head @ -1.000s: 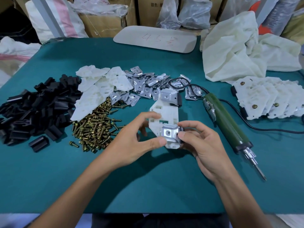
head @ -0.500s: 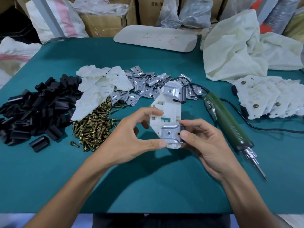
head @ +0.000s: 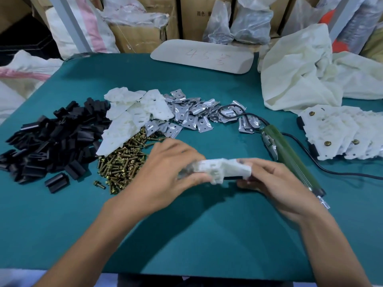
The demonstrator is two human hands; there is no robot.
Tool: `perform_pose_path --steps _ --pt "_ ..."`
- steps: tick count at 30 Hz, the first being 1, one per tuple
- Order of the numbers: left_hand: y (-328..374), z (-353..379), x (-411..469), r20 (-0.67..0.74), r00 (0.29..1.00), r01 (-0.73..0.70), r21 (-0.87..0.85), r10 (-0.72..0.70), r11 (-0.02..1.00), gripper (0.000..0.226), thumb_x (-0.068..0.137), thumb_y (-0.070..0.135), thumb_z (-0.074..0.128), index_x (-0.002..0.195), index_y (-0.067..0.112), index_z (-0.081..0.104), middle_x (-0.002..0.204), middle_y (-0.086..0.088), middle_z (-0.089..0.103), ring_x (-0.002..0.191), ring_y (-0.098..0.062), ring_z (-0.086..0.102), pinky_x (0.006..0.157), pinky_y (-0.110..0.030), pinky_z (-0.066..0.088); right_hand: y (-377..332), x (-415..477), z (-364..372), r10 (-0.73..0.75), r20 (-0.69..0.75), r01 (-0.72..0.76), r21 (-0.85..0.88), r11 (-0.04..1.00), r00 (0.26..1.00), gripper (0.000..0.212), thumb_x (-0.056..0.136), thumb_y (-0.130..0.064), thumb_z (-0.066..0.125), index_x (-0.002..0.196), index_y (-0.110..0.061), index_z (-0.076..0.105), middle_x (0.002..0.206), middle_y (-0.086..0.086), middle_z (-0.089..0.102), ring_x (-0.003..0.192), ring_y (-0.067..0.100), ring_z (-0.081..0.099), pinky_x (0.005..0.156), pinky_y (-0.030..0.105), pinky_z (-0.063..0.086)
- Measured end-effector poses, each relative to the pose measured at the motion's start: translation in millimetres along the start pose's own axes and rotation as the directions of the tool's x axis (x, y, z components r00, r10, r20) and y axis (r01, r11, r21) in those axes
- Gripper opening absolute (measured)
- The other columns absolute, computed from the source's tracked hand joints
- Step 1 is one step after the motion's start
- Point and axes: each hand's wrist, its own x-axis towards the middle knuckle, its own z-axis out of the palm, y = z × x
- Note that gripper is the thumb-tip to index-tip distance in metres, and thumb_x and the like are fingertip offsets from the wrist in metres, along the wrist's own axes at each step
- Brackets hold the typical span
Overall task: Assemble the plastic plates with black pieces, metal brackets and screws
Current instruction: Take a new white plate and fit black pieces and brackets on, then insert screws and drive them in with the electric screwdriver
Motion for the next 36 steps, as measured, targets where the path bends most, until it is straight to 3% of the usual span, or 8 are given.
perform_pose_path --steps 5,8,13,16,25,29,33,36 --pt "2 21 23 0.321 0.929 0.245 -0.154 -0.186 0.957 0.036 0.093 0.061 0.054 0.097 0.027 0.065 0.086 0.007 0.057 0.093 -0.013 0.045 0.081 -0.031 0.036 -18 9 -10 -0.19 -0.17 0.156 -0.197 0.968 0.967 0.023 0.102 -0.01 0.058 0.109 -0.02 0.077 0.107 0.008 0.079 0.093 0.016 0.072 0.089 0.027 0.06" --pt "-15 27 30 0.181 0.939 0.29 0.047 -0.293 0.956 0.049 0.098 0.056 0.051 0.139 0.029 0.054 0.122 0.008 0.055 0.119 -0.015 0.037 0.103 -0.033 0.029 -28 17 3 -0.315 -0.136 0.219 -0.469 0.856 0.939 0.02 0.1 -0.015 0.064 0.108 -0.027 0.077 0.103 -0.004 0.078 0.093 0.014 0.07 0.092 0.031 0.055" --pt "-72 4 21 -0.168 0.903 0.43 0.348 -0.395 0.833 0.023 0.102 0.025 0.053 0.119 0.022 0.067 0.12 0.0 0.067 0.114 -0.027 0.047 0.094 -0.039 0.032 -46 53 64 -0.325 0.146 0.324 -0.729 0.603 0.934 0.016 0.097 -0.024 0.067 0.108 -0.032 0.075 0.101 -0.022 0.074 0.094 -0.005 0.066 0.088 0.016 0.05" --pt "-94 -13 20 -0.155 0.852 0.497 0.538 -0.5 0.681 0.024 0.1 0.03 0.055 0.119 0.023 0.068 0.118 -0.004 0.063 0.112 -0.031 0.042 0.092 -0.039 0.03 -43 89 116 -0.28 0.313 0.409 -0.814 0.413 0.907 0.017 0.099 -0.022 0.062 0.11 -0.023 0.075 0.107 -0.009 0.074 0.102 0.01 0.065 0.093 0.029 0.05" --pt "-103 -22 23 -0.008 0.878 0.376 0.631 -0.478 0.679 0.023 0.096 0.04 0.062 0.11 0.023 0.069 0.109 -0.004 0.057 0.108 -0.03 0.04 0.089 -0.037 0.033 -23 142 163 -0.209 0.504 0.475 -0.863 -0.174 0.838 0.004 0.097 0.001 0.06 0.097 -0.003 0.06 0.11 0.016 0.055 0.1 0.034 0.058 0.076 0.039 0.046" --pt "-95 -23 17 -0.001 0.909 0.341 0.577 -0.417 0.742 0.023 0.099 0.037 0.058 0.111 0.019 0.066 0.11 -0.003 0.062 0.106 -0.028 0.045 0.093 -0.037 0.038 -38 122 138 -0.31 0.433 0.495 -0.854 0.158 0.846 0.011 0.102 -0.021 0.059 0.103 -0.014 0.067 0.1 0.0 0.059 0.093 0.019 0.057 0.077 0.031 0.039" --pt "-59 -21 -3 0.02 0.886 0.463 -0.062 -0.462 0.884 0.008 0.088 0.027 0.074 0.091 0.03 0.068 0.085 0.017 0.07 0.084 0.0 0.063 0.073 -0.012 0.044 -46 81 80 -0.382 0.16 0.392 -0.631 0.669 0.91 0.007 0.095 -0.018 0.068 0.089 -0.02 0.072 0.076 -0.008 0.071 0.07 0.008 0.064 0.073 0.026 0.053" --pt "-37 -10 -17 0.134 0.904 0.428 -0.299 -0.406 0.853 0.018 0.086 0.022 0.079 0.087 0.037 0.069 0.084 0.019 0.073 0.08 0.003 0.066 0.073 -0.007 0.046 -36 49 41 -0.301 0.011 0.276 -0.427 0.861 0.954 0.01 0.095 -0.003 0.068 0.09 -0.01 0.074 0.078 0.012 0.072 0.067 0.015 0.065 0.069 0.029 0.059"
